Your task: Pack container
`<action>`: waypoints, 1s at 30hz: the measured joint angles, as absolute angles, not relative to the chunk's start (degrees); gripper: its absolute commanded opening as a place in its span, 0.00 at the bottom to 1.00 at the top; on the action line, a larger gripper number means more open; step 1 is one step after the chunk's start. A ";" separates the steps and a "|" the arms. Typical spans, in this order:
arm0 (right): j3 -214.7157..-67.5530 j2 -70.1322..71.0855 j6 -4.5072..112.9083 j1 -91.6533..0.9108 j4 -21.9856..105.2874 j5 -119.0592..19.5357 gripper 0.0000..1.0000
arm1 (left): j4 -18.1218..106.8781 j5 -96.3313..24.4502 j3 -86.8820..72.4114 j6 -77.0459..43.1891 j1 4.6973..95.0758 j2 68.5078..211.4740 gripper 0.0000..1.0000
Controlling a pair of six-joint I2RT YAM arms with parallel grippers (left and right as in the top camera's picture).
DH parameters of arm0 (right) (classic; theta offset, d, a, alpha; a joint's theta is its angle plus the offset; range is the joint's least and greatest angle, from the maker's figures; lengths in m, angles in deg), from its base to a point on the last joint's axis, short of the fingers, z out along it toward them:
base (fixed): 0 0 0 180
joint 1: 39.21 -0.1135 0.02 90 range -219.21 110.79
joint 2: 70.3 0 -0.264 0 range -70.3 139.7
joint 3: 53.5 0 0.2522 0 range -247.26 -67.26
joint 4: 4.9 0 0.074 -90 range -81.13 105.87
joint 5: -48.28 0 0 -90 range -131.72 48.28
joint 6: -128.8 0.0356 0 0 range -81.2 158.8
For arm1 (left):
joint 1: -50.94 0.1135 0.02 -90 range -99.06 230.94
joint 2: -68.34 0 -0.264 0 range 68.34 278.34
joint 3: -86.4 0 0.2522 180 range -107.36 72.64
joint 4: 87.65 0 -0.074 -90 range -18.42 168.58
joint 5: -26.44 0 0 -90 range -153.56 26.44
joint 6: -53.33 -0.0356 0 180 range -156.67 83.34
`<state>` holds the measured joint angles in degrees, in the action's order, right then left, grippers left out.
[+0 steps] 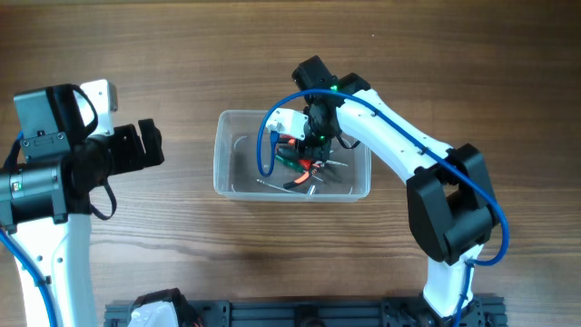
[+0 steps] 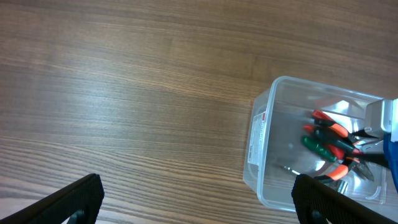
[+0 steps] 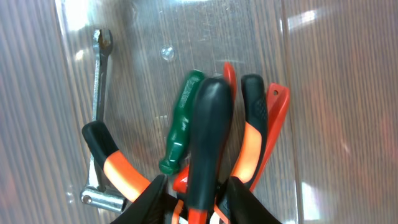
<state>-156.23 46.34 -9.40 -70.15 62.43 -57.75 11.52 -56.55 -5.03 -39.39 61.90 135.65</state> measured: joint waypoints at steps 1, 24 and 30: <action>-156.23 46.39 -9.18 -70.15 62.43 -57.75 0.71 | 11.52 -56.57 -5.03 -39.39 61.90 135.65 1.00; -161.06 19.87 24.04 -34.63 48.94 -43.98 1.00 | 29.64 -56.22 -4.77 -39.36 53.64 147.21 1.00; -154.85 12.33 27.47 -29.38 52.57 -44.00 1.00 | 26.23 -60.73 -4.53 -39.34 47.71 145.77 1.00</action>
